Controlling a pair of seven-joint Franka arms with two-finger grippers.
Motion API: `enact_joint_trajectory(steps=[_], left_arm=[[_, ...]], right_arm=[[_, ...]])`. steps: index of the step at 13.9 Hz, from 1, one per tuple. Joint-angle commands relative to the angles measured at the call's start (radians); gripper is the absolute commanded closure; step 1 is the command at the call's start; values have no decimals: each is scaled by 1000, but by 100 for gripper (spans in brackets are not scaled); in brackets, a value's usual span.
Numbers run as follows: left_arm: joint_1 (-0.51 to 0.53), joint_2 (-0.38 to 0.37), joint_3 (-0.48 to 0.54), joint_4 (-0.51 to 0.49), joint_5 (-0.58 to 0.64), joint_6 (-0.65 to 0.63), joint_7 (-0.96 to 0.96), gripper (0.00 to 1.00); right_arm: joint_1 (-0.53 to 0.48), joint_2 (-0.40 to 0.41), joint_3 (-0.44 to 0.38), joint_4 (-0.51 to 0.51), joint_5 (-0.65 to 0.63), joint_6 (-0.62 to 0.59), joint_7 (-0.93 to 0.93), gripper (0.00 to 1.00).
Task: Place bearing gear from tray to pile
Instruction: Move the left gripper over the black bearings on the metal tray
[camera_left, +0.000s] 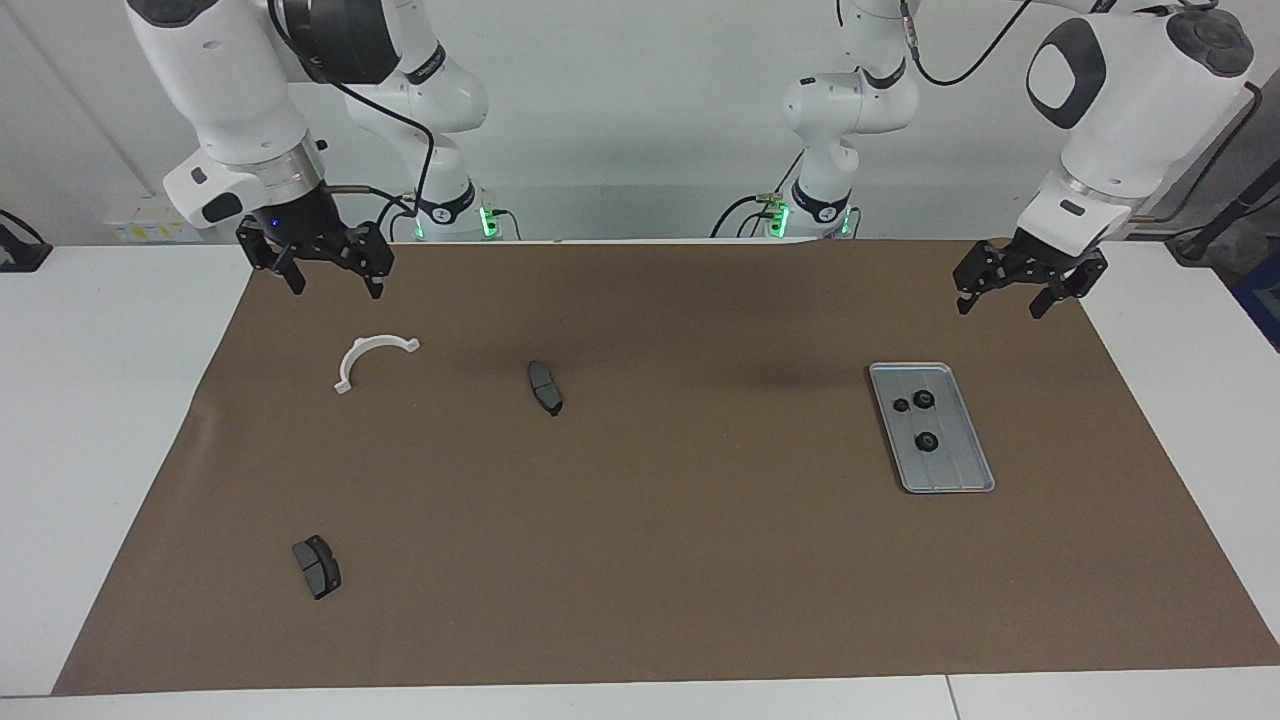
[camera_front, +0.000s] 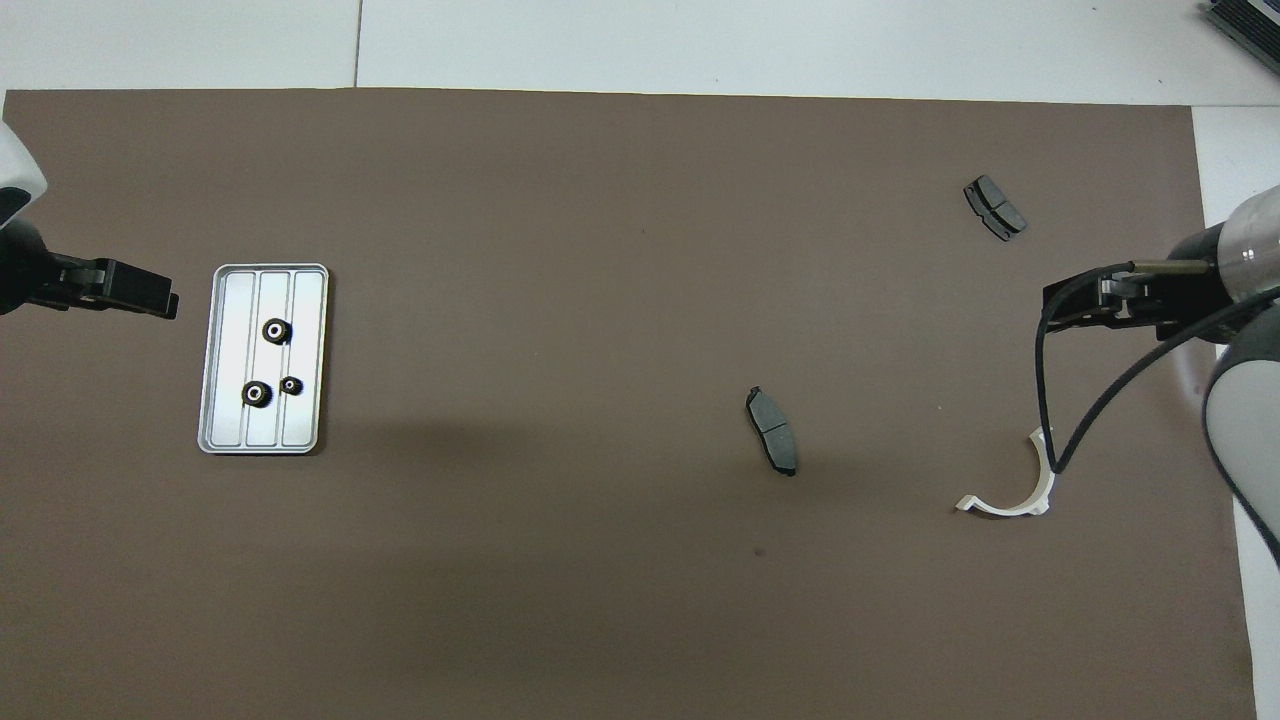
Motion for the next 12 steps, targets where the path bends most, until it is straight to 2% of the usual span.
enact_joint_trajectory(steps=[1, 4, 6, 9, 12], left_arm=[[1, -25, 2, -35, 14, -3, 24, 0], [10, -28, 2, -41, 11, -4, 23, 0], [3, -28, 1, -64, 11, 6, -64, 0], [-5, -22, -1, -154, 3, 46, -128, 0], [-14, -5, -1, -266, -1, 181, -65, 0]], right_arm=[[-6, -8, 7, -5, 12, 0, 0, 0], [-6, -8, 7, -5, 12, 0, 0, 0], [-6, -8, 7, -5, 12, 0, 0, 0], [-6, -8, 7, -5, 12, 0, 2, 0], [-6, -8, 7, -5, 13, 0, 0, 0]])
